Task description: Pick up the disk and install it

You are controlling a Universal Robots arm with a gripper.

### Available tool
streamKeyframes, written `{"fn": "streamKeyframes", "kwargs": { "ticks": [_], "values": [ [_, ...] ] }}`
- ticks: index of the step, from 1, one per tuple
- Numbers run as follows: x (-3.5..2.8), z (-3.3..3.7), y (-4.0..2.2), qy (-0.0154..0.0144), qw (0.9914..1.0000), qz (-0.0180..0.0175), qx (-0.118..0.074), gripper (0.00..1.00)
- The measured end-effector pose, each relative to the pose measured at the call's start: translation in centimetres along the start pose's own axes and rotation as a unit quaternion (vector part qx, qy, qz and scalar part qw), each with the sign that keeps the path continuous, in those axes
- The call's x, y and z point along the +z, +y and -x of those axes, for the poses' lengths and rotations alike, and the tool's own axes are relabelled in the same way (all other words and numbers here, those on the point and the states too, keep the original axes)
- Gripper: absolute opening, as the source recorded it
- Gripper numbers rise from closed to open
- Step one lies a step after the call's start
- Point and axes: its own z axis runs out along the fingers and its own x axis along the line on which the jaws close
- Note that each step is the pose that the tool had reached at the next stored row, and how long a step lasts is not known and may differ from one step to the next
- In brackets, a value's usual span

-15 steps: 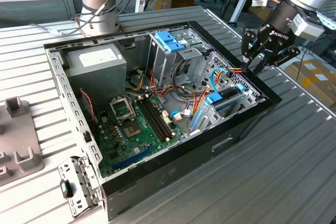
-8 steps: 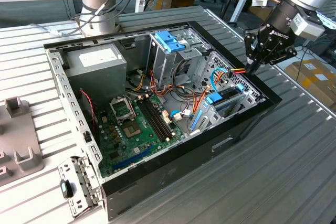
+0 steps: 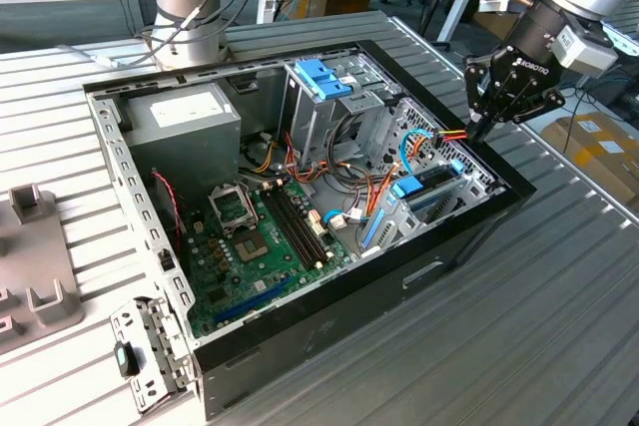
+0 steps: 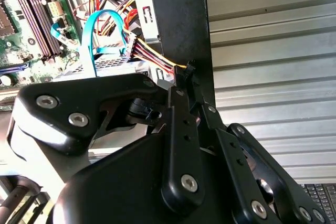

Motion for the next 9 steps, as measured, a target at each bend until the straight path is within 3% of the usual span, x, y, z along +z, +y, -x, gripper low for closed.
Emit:
{"fn": "streamKeyframes", "kwargs": {
  "ticks": [9],
  "values": [
    [-0.48, 0.04, 0.02, -0.0003, 1.0, -0.0003, 0.0, 0.18]
  ]
}}
